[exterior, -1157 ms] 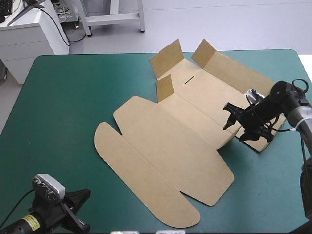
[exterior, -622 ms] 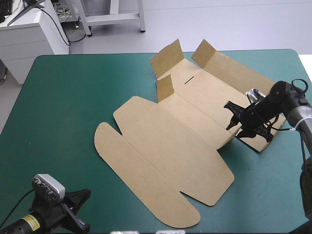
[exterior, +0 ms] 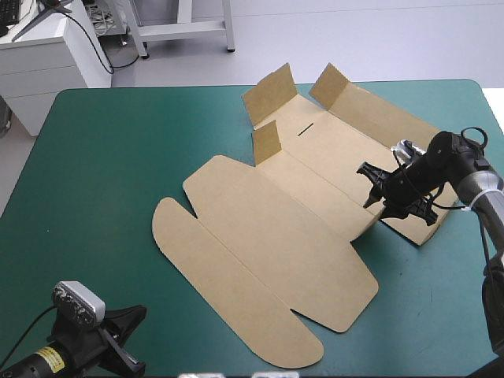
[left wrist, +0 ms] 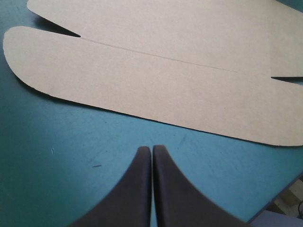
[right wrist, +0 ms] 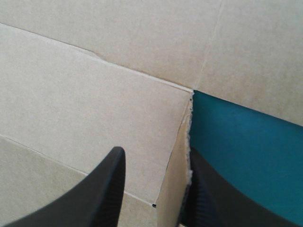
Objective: Fold the box
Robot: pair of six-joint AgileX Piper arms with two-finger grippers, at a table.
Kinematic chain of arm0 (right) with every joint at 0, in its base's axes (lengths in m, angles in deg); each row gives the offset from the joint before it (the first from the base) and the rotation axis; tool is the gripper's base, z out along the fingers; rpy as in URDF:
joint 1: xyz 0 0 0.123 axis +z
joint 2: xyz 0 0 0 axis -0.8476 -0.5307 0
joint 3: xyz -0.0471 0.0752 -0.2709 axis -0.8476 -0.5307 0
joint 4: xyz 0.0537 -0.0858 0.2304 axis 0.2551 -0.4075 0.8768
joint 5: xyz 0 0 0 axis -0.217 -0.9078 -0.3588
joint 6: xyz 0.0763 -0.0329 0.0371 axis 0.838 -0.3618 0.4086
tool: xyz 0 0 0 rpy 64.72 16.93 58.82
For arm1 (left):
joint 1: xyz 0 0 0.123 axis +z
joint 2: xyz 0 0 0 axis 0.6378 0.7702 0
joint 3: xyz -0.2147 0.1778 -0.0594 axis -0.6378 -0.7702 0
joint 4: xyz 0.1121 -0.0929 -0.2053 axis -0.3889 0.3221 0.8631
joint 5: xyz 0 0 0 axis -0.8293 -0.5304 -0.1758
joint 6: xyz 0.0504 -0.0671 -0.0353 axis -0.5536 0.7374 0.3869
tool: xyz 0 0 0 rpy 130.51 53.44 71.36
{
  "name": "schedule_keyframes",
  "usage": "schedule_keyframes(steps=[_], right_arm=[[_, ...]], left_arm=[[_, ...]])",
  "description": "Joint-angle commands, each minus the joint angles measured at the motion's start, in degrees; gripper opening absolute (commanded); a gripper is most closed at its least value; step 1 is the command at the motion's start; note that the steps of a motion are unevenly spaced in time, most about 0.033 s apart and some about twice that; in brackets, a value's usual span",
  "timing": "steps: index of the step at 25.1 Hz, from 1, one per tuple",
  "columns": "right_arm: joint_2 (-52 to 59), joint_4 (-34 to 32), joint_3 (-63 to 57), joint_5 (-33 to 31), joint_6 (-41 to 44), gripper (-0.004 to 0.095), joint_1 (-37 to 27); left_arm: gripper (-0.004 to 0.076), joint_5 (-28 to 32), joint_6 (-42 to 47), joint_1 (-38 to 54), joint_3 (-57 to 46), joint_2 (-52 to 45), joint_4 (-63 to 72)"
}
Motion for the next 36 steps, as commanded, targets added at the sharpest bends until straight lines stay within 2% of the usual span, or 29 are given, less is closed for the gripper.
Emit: schedule_keyframes(steps=[1, 4, 5, 22, 24, 26, 27, 34, 36], right_arm=[[2.0, -0.6, 1.6, 0.7, 0.9, 0.0221, 0.4], [2.0, -1.1, 1.6, 0.3, 0.9, 0.0001, 0.4], [2.0, -1.2, 1.6, 0.0, 1.2, -0.0014, 0.4], [2.0, -2.0, 1.8, -2.0, 1.2, -0.0011, 0.4], [1.9, -5.7, 2.5, -2.8, 0.8, -0.0002, 0.4], [0.5, -11.2, 5.5, -7.3, -0.1, 0.0004, 0.4], [-1.6, -14.6, 8.8, -11.1, -1.9, 0.0004, 0.4], [-11.1, -14.5, 22.6, -11.1, -14.6, 0.0003, 1.8], [-14.6, -14.6, 26.9, -11.1, -20.8, 0.0003, 3.7]], left_arm=[[-0.0008, 3.4, -0.2, 0.1, 1.3, 1.1, 1.7], [-0.0008, 3.4, -0.2, 0.1, 1.3, 1.1, 1.7], [-0.0008, 3.4, -0.2, 0.1, 1.3, 1.1, 1.7], [-0.0008, 3.4, -0.2, 0.1, 1.3, 1.1, 1.7], [-0.0008, 3.4, -0.2, 0.1, 1.3, 1.1, 1.7], [-0.0008, 3.4, -0.2, 0.1, 1.3, 1.1, 1.7], [-0.0008, 3.4, -0.2, 0.1, 1.3, 1.1, 1.7], [-0.0008, 3.4, -0.2, 0.1, 1.3, 1.1, 1.7], [-0.0008, 3.4, -0.2, 0.1, 1.3, 1.1, 1.7]])
